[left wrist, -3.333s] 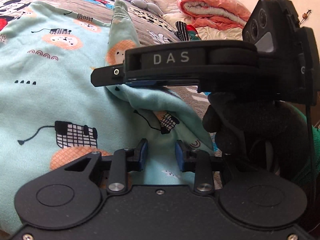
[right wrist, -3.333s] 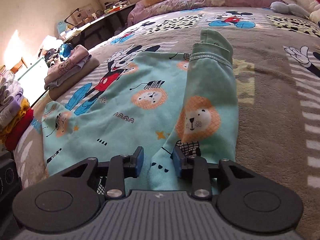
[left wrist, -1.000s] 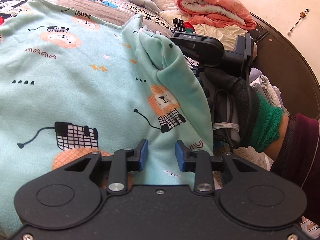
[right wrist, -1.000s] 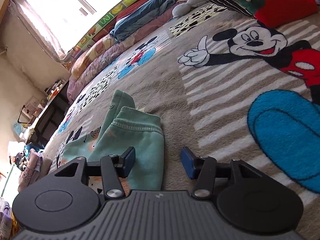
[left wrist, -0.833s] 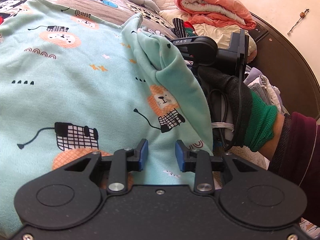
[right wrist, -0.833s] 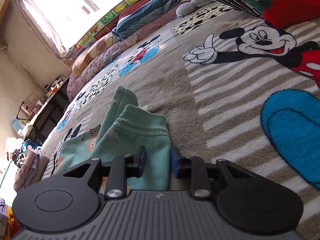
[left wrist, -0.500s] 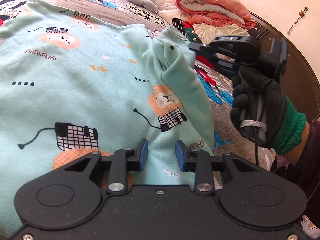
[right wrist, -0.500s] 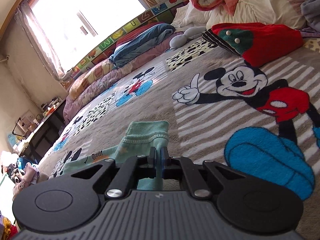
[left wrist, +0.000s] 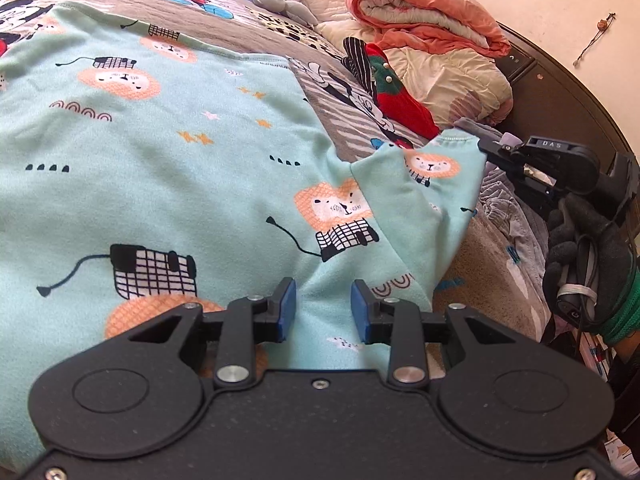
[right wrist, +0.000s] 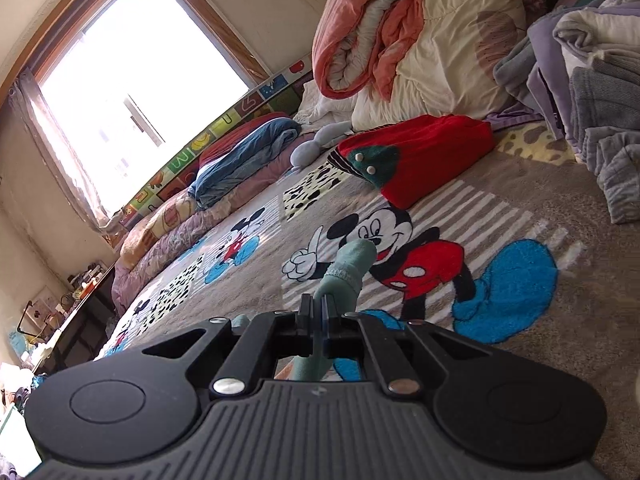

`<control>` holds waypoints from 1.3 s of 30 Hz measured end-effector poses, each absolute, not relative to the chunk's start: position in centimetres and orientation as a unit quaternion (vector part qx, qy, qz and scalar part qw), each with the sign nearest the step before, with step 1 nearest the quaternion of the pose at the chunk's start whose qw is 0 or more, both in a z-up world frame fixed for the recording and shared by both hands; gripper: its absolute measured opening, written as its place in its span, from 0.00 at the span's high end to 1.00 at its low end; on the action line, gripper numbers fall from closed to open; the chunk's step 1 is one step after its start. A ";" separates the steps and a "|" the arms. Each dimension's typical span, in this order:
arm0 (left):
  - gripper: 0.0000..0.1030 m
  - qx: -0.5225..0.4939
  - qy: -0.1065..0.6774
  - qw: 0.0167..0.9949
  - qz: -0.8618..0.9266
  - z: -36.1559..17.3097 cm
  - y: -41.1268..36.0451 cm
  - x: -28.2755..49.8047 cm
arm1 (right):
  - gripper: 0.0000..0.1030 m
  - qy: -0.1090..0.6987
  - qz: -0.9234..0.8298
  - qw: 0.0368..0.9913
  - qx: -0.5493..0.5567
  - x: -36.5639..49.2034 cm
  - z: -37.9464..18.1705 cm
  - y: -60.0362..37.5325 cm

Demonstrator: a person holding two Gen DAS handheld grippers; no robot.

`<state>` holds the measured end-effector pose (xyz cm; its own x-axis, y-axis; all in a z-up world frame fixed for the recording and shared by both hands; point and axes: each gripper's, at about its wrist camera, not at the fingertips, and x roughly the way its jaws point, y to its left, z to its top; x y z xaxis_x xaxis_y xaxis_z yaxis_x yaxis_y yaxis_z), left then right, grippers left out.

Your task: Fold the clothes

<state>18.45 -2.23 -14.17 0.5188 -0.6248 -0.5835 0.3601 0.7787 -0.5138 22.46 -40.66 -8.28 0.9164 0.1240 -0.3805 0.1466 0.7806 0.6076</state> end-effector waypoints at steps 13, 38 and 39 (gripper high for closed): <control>0.64 -0.167 0.396 0.854 -0.294 -14.2 -2.1 18.6 | 0.58 0.222 -0.086 0.870 0.433 21.4 -16.9 -45.5; 0.62 -0.161 0.388 0.857 -0.299 -14.3 -2.2 18.5 | 0.93 0.177 -0.055 0.885 0.427 18.6 -12.1 -48.6; 0.62 -0.160 0.387 0.857 -0.299 -14.3 -2.2 18.5 | 0.95 0.178 -0.060 0.883 0.431 18.6 -12.3 -49.0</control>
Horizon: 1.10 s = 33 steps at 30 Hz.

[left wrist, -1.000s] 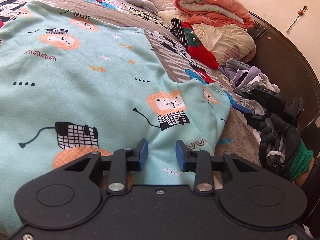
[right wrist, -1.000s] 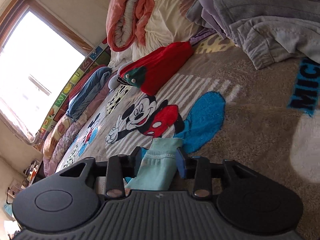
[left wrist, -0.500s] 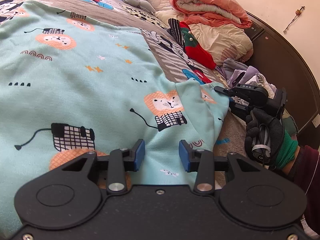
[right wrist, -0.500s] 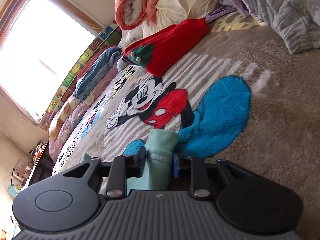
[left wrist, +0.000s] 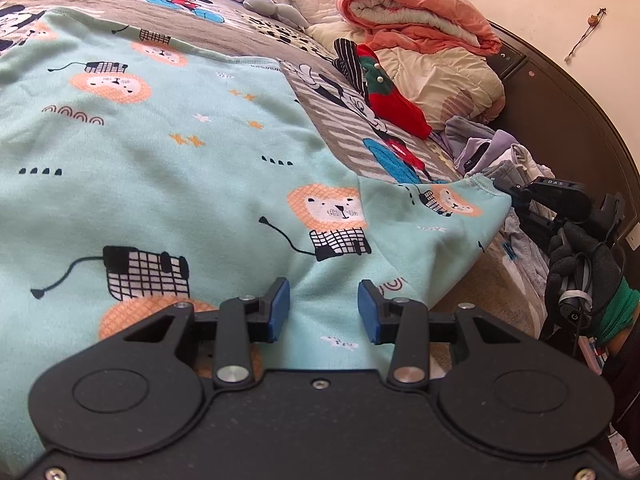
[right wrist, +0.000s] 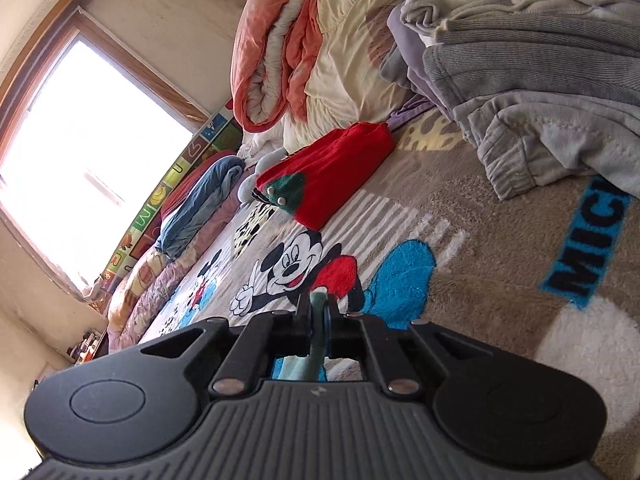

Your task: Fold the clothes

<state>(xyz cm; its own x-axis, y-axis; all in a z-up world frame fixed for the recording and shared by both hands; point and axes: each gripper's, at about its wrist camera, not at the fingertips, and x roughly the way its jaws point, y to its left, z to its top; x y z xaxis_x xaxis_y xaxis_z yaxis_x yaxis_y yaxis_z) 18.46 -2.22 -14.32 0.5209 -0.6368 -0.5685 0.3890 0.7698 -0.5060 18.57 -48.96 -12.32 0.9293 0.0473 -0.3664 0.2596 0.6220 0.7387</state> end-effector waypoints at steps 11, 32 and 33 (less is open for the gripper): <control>0.59 -0.139 0.360 0.875 -0.291 -12.6 -2.5 17.4 | 0.76 0.209 -0.133 0.902 0.353 17.7 -12.1 -46.6; 0.58 0.487 0.071 0.822 -0.287 -17.5 -15.3 6.4 | 0.69 0.301 0.033 0.833 0.463 11.9 -16.7 -36.2; 0.59 0.494 0.068 0.819 -0.283 -17.8 -15.3 6.5 | 0.66 0.305 0.034 0.820 0.484 12.1 -17.2 -35.8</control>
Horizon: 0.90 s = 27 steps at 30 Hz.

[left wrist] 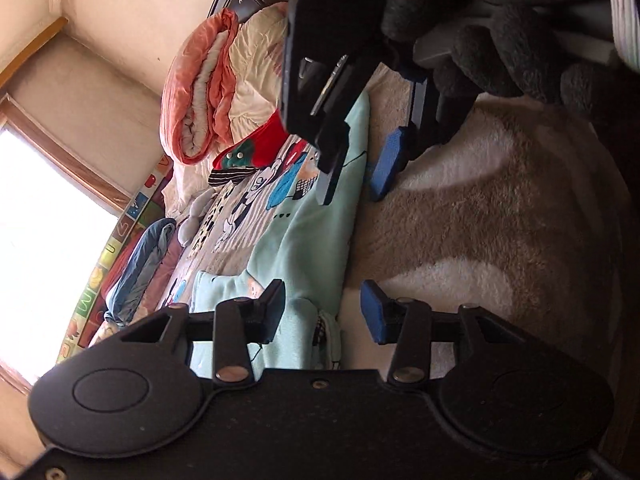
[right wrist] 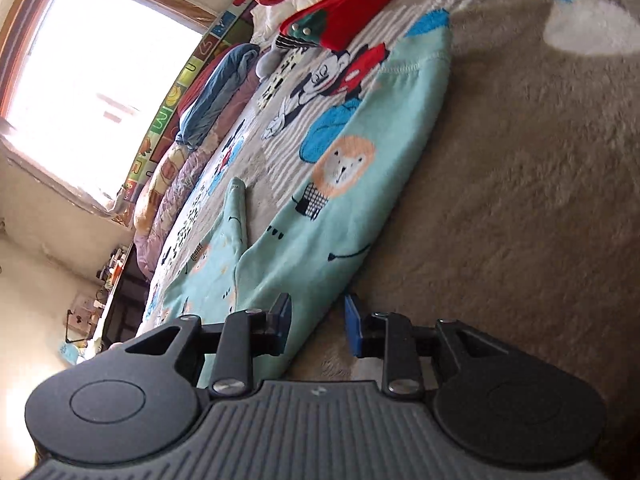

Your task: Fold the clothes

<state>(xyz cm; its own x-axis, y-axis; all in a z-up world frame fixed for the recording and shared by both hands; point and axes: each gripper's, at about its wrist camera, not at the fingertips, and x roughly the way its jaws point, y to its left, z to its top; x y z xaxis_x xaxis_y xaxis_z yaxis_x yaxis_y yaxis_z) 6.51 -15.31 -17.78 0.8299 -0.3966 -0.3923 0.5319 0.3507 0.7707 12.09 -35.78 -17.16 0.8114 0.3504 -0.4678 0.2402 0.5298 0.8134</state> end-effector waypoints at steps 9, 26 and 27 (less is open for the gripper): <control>0.61 0.492 0.081 0.822 -0.274 -18.6 -14.8 8.1 | 0.91 0.285 0.009 0.745 0.603 13.3 -19.8 -34.1; 0.78 0.574 0.018 0.784 -0.234 -20.3 -16.0 8.5 | 0.95 0.235 0.083 0.743 0.621 10.9 -21.9 -36.5; 0.82 0.574 0.021 0.784 -0.235 -20.4 -16.0 8.6 | 0.95 0.235 0.084 0.741 0.623 10.8 -22.0 -36.6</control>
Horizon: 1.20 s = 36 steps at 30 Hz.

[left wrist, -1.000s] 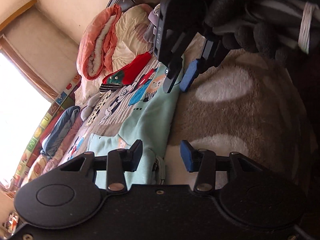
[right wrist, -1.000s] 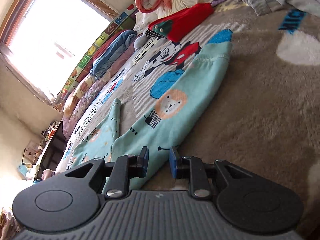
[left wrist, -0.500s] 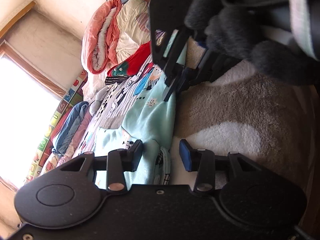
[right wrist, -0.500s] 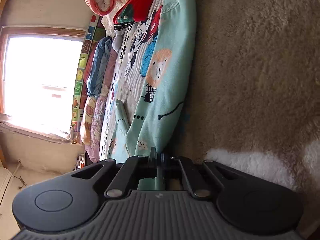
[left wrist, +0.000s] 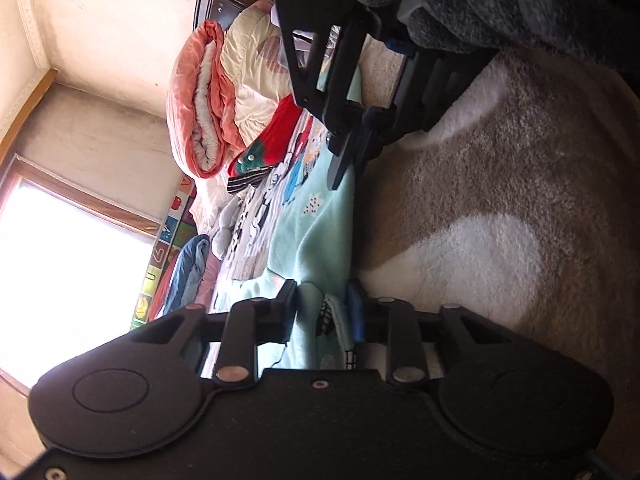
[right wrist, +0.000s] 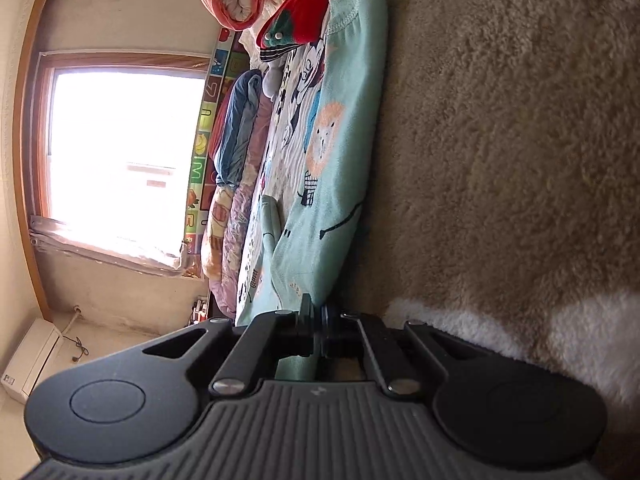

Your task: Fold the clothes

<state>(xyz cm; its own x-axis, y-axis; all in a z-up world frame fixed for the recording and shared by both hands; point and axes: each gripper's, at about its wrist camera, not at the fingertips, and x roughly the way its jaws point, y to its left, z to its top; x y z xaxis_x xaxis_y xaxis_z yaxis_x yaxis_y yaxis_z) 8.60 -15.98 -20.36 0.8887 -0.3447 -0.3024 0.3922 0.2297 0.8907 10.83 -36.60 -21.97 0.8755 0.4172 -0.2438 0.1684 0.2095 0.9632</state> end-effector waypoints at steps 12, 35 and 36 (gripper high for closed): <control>0.88 0.408 0.097 0.858 -0.296 -17.1 -13.1 9.3 | 0.95 0.231 0.085 0.742 0.624 10.5 -22.2 -36.5; 0.89 0.587 -0.012 0.774 -0.237 -20.8 -16.3 8.1 | 0.95 0.210 0.097 0.734 0.639 10.1 -22.3 -37.0; 0.89 0.584 -0.011 0.776 -0.237 -20.8 -16.3 8.2 | 0.94 0.210 0.096 0.735 0.638 10.1 -22.2 -36.9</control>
<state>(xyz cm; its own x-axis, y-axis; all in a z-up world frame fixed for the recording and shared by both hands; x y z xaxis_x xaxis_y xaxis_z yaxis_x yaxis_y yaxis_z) 8.16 -16.27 -20.75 0.8878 -0.3799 -0.2599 0.3547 0.2049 0.9123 10.13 -36.93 -22.19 0.8931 0.4093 -0.1868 0.1275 0.1679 0.9775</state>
